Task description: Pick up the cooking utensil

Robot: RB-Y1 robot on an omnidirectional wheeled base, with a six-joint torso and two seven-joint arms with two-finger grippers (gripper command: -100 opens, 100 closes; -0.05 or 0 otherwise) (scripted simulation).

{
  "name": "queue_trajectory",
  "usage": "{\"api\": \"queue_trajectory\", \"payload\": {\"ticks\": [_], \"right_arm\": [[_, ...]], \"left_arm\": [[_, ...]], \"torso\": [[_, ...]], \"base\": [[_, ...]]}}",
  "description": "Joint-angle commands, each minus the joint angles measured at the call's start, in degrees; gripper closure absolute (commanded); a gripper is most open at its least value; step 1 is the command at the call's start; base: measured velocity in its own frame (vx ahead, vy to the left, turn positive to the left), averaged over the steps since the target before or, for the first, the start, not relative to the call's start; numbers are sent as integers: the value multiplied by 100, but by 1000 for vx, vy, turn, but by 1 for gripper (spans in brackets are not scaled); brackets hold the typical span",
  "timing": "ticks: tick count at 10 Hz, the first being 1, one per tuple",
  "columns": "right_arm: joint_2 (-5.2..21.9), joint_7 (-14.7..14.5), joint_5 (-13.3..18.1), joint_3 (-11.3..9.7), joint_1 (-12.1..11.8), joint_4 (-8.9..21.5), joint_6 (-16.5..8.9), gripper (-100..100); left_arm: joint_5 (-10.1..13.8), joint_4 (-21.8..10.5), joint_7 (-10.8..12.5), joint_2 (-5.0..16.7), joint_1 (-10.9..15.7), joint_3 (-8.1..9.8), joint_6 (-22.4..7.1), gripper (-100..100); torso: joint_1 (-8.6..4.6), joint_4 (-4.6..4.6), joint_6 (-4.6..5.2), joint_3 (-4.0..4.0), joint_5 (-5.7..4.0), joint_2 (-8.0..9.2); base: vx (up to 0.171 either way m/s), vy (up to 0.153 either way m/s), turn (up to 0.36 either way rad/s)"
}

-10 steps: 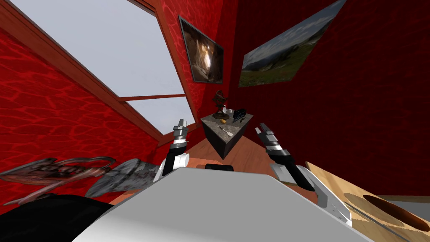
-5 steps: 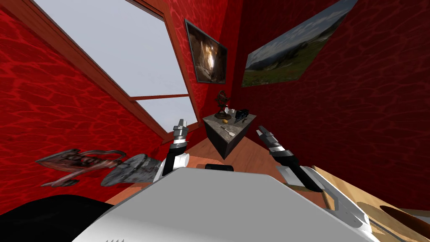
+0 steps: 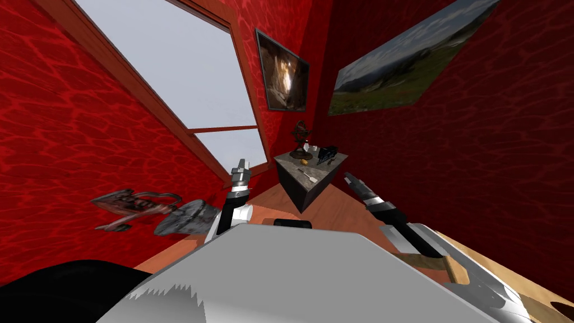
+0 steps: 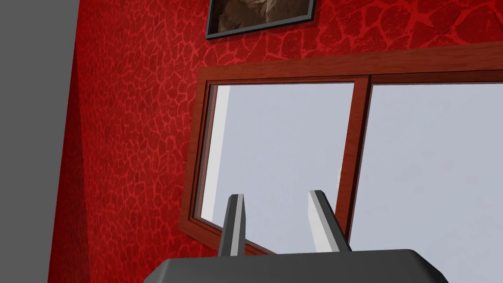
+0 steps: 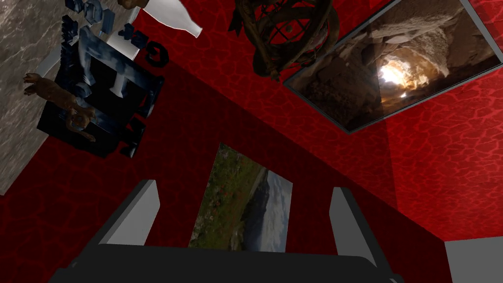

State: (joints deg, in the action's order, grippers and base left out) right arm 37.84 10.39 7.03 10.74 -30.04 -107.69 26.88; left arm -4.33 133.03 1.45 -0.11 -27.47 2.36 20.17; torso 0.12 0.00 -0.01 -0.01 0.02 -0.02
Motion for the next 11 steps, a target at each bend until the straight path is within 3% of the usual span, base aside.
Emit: {"api": "queue_trajectory", "payload": {"ticks": [1,4,7,8,11], "right_arm": [[246,-2,43,-25,15,126,-4,-100],[763,-25,194,-142,-27,642,79,-100],[1226,-41,267,-233,-50,901,128,-100],[1427,-62,339,-346,-76,1158,181,-100],[1855,-86,409,-480,-105,1410,237,-100]], "left_arm": [[0,0,0,0,0,0,0,0],[0,0,0,0,0,0,0,0],[0,0,0,0,0,0,0,0],[0,0,0,0,-1,0,0,0],[0,0,0,0,0,0,0,0]], "torso": [[0,0,0,0,0,0],[1,0,2,1,1,1],[9,-1,-1,-4,2,-6],[8,-1,3,-4,3,-6],[11,-2,-1,-5,2,-8]], "base": [[-5,33,78],[-5,46,134],[12,56,115],[17,60,161],[18,57,122]]}}
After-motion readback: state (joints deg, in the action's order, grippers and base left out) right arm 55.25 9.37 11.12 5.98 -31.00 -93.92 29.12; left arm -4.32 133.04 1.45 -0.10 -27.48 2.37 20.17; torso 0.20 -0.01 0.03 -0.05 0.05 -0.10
